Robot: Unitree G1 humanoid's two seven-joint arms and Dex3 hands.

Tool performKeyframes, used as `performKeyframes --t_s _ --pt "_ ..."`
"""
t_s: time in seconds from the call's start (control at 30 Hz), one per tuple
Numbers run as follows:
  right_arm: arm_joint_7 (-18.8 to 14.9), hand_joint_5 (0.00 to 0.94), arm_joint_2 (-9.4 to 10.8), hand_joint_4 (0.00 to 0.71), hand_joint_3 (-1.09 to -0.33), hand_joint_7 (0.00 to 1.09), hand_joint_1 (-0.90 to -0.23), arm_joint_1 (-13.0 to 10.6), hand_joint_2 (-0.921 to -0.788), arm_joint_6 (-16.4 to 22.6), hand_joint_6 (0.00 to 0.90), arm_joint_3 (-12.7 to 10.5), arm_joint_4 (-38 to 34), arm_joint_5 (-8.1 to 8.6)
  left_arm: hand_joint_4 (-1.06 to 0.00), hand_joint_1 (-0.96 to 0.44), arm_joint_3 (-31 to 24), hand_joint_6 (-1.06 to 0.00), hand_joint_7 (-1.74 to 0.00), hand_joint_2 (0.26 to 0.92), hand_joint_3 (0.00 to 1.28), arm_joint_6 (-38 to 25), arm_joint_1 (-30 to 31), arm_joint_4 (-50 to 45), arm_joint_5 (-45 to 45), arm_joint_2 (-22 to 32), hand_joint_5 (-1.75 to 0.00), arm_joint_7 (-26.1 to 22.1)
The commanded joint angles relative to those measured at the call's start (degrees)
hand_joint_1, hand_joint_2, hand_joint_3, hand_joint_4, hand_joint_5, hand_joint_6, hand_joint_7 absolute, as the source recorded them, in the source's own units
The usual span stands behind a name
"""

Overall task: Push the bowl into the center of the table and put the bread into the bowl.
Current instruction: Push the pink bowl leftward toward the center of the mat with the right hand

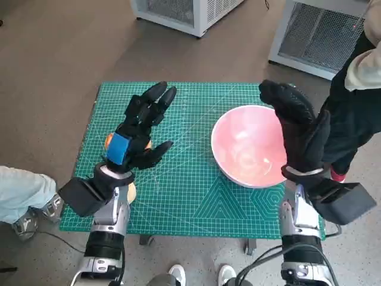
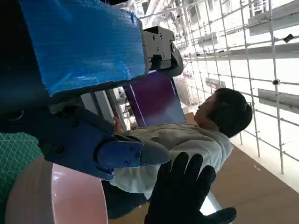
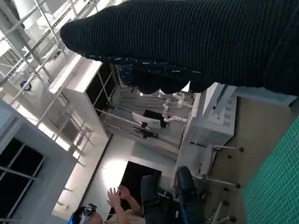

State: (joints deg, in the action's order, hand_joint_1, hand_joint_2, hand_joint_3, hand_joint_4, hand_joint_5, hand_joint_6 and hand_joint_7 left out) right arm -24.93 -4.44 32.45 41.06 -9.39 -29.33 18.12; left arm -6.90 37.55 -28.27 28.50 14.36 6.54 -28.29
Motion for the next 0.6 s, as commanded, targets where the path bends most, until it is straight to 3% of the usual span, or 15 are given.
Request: performKeyframes --t_s 0.03,0.3,0.6 --pt "-0.6 0.003 -0.5 0.257 -0.767 0.52 -0.774 -1.5 -0.921 -0.1 0.116 -0.6 -1.0 0.52 -0.24 -0.62 -0.1 0.0 -0.57 0.921 0.33 0.2 -0.2 0.0 -0.1 0.5 0.0 0.3" --pt "-1.3 0.004 -1.5 0.26 -0.764 0.52 -0.784 -0.9 -0.921 0.7 0.118 -1.9 -2.8 0.96 -0.24 -0.62 -0.1 0.0 -0.57 0.921 0.33 0.5 -0.5 0.8 -0.3 0.4 0.0 0.4" --pt "-2.7 0.006 -5.7 0.266 -0.784 0.51 -0.754 2.0 -0.921 3.6 0.119 -6.3 -11.1 2.53 -0.24 -0.62 0.0 0.0 -0.57 0.921 0.33 0.6 -0.5 1.1 -0.7 0.3 0.0 0.8"
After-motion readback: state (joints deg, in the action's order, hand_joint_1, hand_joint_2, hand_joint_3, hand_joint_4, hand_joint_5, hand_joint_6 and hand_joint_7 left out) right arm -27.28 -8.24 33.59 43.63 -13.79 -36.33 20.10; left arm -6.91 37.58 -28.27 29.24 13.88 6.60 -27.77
